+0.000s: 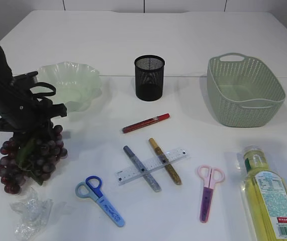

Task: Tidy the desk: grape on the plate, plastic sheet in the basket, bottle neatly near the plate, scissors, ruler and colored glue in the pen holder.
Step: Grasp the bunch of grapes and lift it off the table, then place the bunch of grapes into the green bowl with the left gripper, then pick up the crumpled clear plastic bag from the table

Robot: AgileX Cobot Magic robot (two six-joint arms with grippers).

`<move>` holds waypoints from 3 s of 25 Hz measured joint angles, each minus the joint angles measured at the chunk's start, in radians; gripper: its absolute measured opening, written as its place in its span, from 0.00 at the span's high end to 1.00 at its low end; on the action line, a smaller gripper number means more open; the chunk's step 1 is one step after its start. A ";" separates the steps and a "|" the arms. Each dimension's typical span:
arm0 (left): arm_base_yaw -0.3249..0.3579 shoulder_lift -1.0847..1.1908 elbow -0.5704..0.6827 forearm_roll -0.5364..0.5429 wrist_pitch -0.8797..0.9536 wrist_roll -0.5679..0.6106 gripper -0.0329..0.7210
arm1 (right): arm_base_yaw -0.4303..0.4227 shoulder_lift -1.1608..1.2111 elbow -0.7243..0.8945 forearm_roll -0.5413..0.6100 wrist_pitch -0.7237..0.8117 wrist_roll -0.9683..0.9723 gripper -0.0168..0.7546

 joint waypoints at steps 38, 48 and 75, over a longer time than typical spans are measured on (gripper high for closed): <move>0.000 -0.110 -0.384 0.010 -0.303 -0.002 0.72 | 0.000 0.000 0.000 0.000 -0.023 -0.012 0.31; 0.000 0.112 -0.425 0.013 -0.299 -0.002 0.61 | 0.000 0.000 0.000 0.000 -0.023 -0.012 0.31; 0.000 -0.331 -0.433 0.147 0.314 0.146 0.43 | 0.000 0.002 0.000 0.052 -0.024 -0.012 0.31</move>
